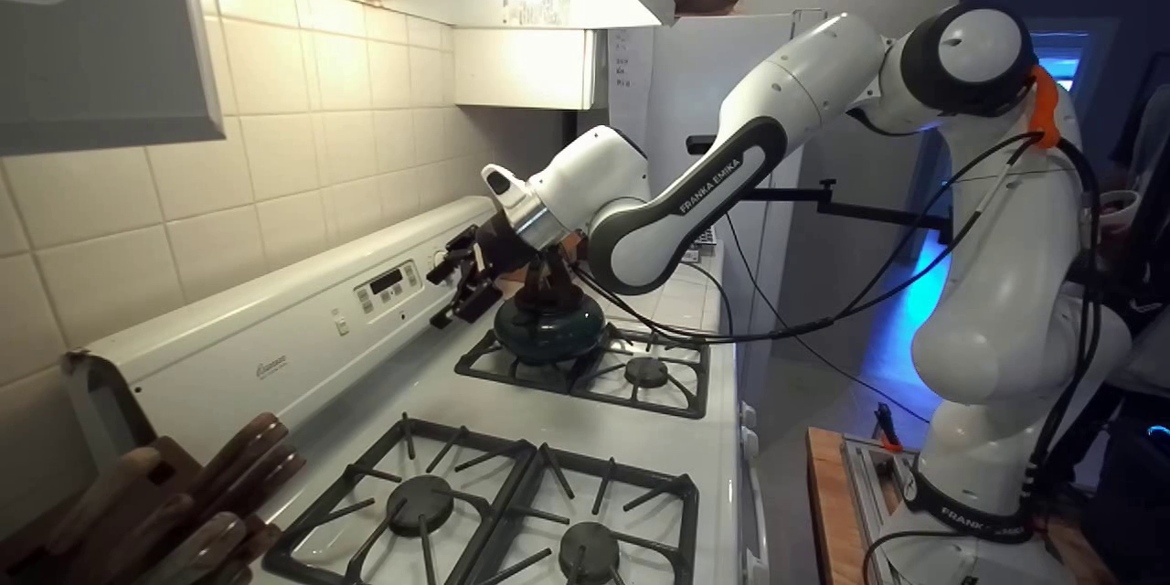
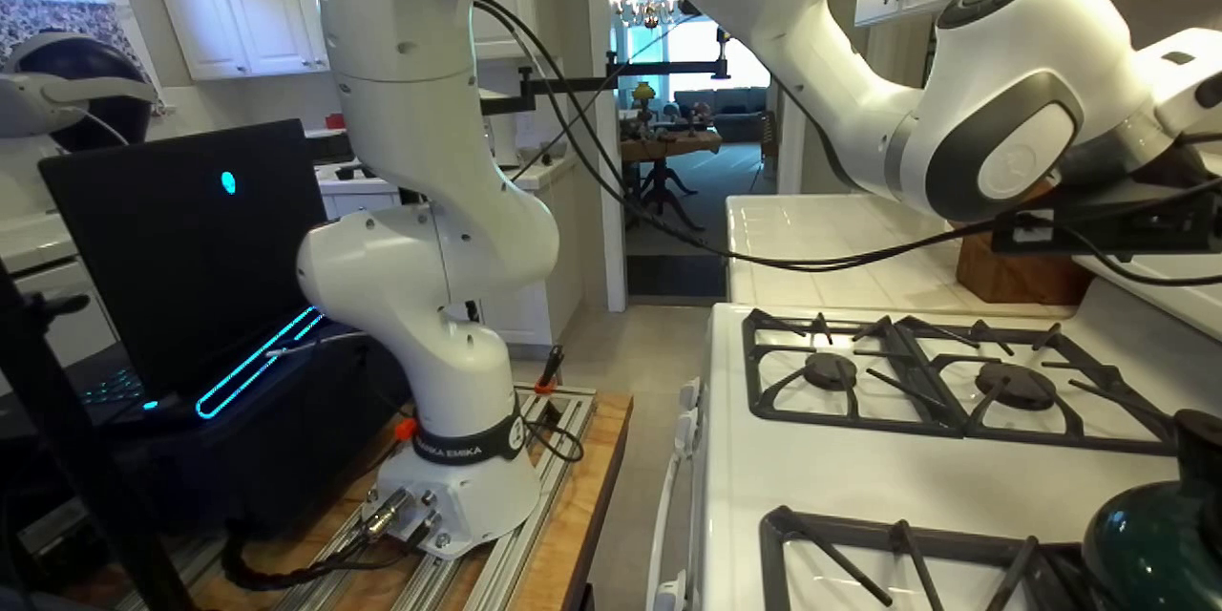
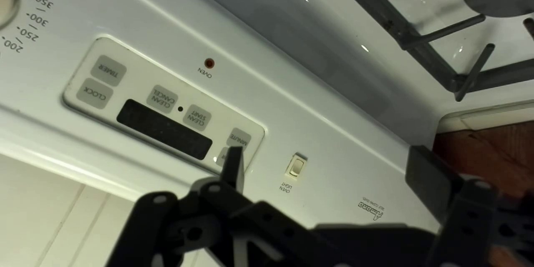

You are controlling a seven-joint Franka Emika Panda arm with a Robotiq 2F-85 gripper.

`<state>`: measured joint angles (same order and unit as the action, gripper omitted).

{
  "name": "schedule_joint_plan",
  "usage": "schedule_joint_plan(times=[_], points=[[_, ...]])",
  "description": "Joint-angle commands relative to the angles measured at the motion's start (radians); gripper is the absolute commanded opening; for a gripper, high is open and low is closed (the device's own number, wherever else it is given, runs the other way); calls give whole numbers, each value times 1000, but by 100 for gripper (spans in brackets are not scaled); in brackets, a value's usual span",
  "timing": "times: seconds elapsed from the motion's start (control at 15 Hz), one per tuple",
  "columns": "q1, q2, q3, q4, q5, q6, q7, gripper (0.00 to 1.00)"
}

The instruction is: Press the switch on the stove

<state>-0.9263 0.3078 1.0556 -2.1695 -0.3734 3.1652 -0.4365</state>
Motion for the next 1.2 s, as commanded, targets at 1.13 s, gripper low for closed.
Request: schedule_joint_plan(times=[1.13], points=[[61,107,5,63,9,5,95,100]])
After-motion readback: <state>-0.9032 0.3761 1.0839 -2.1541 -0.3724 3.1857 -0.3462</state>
